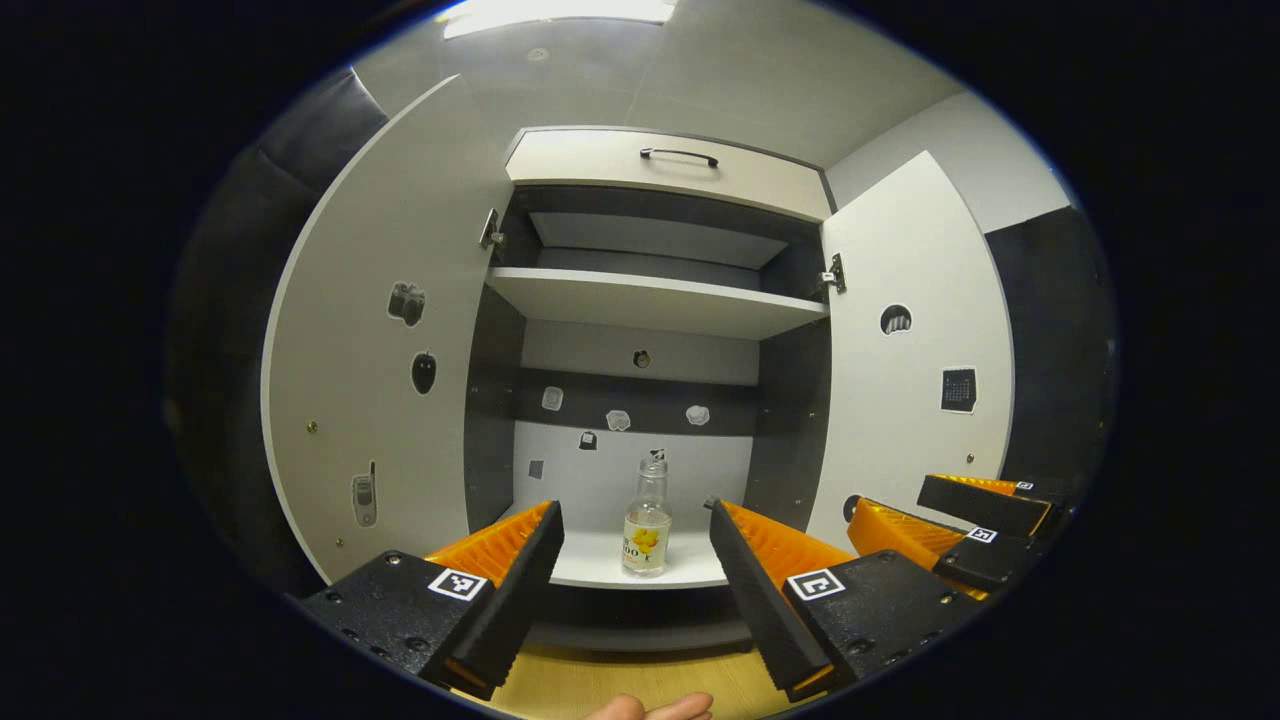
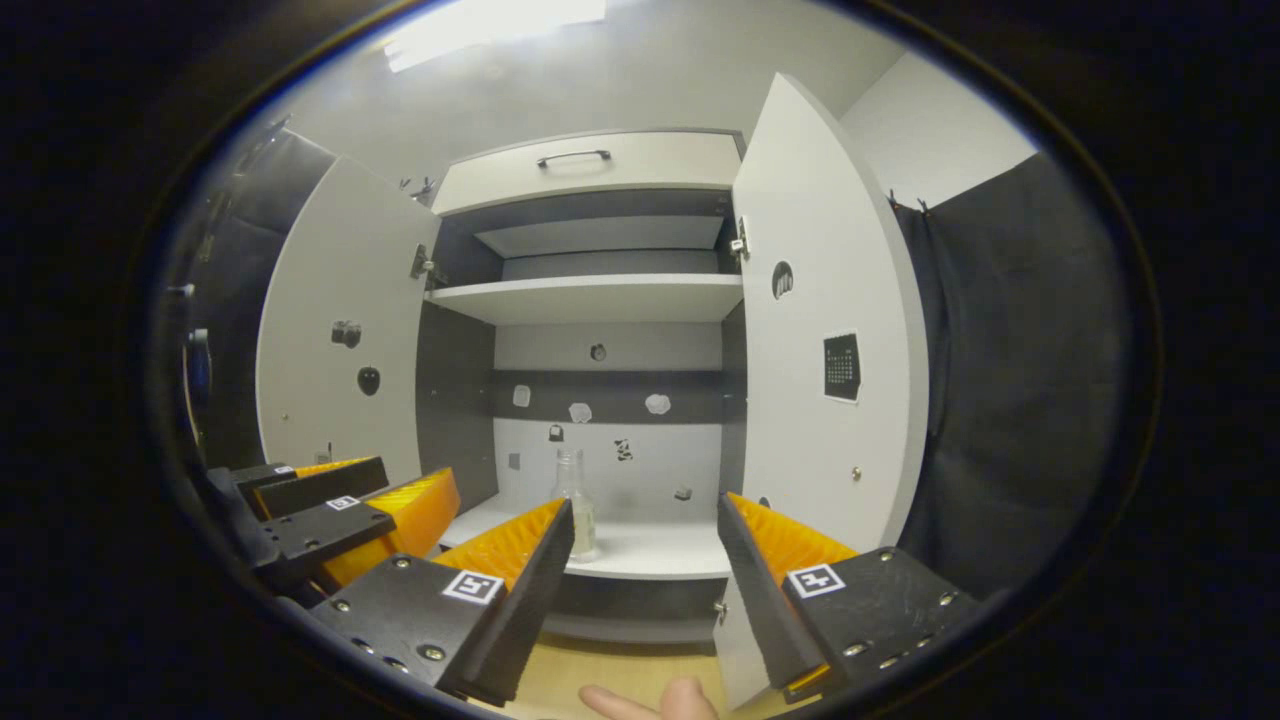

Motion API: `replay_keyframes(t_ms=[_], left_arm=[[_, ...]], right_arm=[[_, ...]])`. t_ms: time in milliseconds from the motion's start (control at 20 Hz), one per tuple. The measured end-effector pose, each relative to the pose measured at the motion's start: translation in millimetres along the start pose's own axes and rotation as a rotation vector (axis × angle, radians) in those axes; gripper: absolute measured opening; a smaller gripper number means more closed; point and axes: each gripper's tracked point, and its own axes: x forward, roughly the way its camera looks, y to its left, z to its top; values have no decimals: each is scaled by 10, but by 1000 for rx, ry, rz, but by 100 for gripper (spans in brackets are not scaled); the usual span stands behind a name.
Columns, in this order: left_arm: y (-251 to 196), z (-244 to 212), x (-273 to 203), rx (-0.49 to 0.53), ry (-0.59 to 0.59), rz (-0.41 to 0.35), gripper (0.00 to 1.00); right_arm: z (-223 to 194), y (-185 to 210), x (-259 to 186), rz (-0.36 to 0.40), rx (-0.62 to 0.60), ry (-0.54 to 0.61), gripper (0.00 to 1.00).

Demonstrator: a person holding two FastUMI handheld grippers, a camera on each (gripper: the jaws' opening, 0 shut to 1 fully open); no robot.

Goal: Grasp the bottle in the cabinet with the left hand and place it on the coaster, then close the right door with the right hand and the left door with the left hand.

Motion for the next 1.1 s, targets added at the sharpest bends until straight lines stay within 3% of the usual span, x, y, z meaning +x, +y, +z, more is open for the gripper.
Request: replay_keyframes(t_ms=[250,550,1100], left_arm=[[12,-87,149,3,13,-6,93],[16,-252,713,-4,22,-33,93],[-55,-1084,2065,18,167,-72,94]], right_arm=[[5,-16,-7,-1,-2,0,88],[22,-137,-109,-36,-25,-5,88],[134,-670,-430,-235,-70,-40,88]])
